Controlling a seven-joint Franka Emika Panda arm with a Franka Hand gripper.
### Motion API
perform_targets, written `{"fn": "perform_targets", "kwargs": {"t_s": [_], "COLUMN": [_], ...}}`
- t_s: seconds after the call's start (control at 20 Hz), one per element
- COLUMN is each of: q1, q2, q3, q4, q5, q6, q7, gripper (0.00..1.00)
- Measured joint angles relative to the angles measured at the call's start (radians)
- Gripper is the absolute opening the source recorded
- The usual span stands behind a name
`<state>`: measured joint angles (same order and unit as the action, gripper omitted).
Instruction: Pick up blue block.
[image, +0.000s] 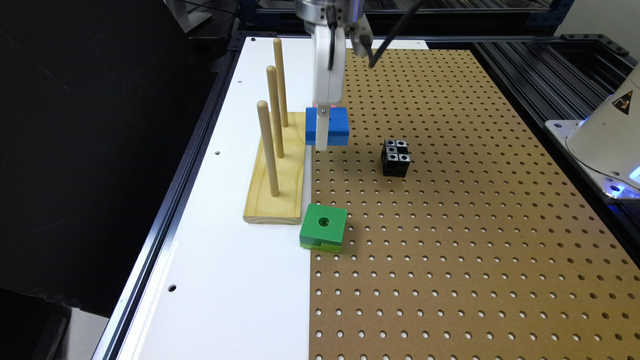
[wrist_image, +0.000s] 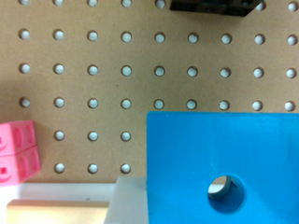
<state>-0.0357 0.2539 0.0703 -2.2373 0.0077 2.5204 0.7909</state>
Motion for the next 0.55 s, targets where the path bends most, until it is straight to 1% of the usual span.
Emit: {"fn": "perform_targets", "kwargs": {"t_s": [0.1, 0.3, 0.45, 0.55], "q1": [0.000, 0.000, 0.000, 0.000], "q2": [-0.023, -0.049, -0.094, -0.112], "q3": [0.000, 0.000, 0.000, 0.000], "q4": [-0.001, 0.000, 0.000, 0.000], "q5": [0.0000, 0.0001, 0.0003, 0.0003], "q6": [-0.025, -0.044, -0.089, -0.108], "q7": [0.000, 0.000, 0.000, 0.001], "gripper": [0.00, 0.00, 0.00, 0.00]}}
